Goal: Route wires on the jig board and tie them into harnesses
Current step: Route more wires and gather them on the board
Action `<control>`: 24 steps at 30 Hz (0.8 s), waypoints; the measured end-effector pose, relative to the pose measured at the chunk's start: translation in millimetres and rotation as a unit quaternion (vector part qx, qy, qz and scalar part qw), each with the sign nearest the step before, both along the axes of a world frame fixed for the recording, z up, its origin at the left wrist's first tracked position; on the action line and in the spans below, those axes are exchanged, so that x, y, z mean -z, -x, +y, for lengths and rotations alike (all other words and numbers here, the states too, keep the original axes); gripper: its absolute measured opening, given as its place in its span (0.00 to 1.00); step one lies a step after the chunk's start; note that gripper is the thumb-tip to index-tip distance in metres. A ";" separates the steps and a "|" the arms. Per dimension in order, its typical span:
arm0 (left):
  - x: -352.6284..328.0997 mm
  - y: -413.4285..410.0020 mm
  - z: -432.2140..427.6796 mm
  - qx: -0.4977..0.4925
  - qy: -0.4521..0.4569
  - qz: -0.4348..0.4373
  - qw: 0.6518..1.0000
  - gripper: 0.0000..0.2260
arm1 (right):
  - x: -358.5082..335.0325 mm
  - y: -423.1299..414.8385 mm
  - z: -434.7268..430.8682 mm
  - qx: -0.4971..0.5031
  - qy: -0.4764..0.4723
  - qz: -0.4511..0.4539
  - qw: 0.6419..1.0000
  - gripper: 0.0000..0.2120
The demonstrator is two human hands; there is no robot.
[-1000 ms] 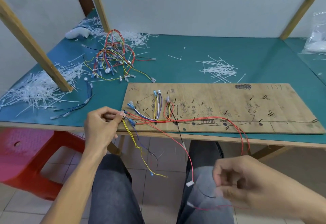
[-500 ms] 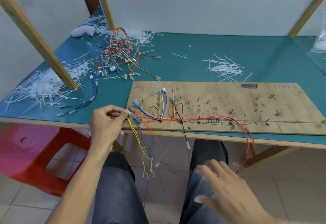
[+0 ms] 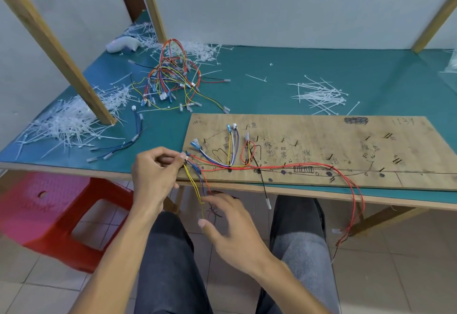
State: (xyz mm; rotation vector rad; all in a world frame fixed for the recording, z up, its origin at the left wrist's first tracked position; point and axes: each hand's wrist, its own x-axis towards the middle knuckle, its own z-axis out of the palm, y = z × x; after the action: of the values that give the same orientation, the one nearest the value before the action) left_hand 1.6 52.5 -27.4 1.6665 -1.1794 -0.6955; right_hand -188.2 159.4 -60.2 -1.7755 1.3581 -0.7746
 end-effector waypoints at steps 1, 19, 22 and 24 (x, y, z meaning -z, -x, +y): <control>0.6 -0.8 -0.1 0.000 0.001 -0.001 1.000 0.06 | -1.8 -1.3 -2.9 0.010 0.004 -0.001 1.000 0.17; 1.0 -2.3 1.4 0.005 0.005 -0.006 1.000 0.05 | -8.1 15.8 1.0 0.147 0.146 -0.002 0.978 0.09; -0.3 -2.4 2.2 0.005 0.000 -0.011 1.000 0.06 | -20.9 27.1 1.8 0.079 0.082 -0.025 0.993 0.10; -1.5 -2.5 2.4 0.006 -0.005 -0.013 1.000 0.06 | -28.6 41.1 6.4 0.044 0.024 -0.016 0.999 0.11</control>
State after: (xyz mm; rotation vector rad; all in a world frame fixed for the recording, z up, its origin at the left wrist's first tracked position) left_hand 4.1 55.0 -25.9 1.6822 -1.2074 -0.6894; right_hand -229.3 165.7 -31.6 -1.7429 1.4155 -0.8868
